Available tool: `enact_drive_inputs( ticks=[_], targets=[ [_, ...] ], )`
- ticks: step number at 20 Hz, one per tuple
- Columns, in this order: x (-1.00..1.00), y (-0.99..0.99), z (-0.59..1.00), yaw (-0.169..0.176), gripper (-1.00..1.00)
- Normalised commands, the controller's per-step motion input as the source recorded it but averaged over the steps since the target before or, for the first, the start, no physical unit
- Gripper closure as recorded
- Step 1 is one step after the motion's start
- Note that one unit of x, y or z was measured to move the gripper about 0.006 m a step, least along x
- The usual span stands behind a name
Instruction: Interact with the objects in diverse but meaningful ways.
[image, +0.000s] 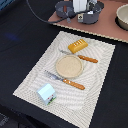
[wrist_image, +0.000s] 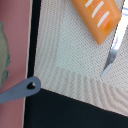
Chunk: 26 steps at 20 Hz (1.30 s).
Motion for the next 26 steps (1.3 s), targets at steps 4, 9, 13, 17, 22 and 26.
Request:
enact_drive_inputs(
  ticks=[4,9,13,17,22,26],
  targets=[
    [0.44,-0.33,-0.23,0.112,-1.00],
    [0.46,-0.27,-0.16,0.098,-1.00],
    [0.47,-0.10,-0.20,0.040,-1.00],
    [0.36,-0.01,-0.30,0.050,-1.00],
    [0.29,0.00,-0.24,0.051,-1.00],
    [0.16,0.00,-0.29,0.050,-1.00]
  ],
)
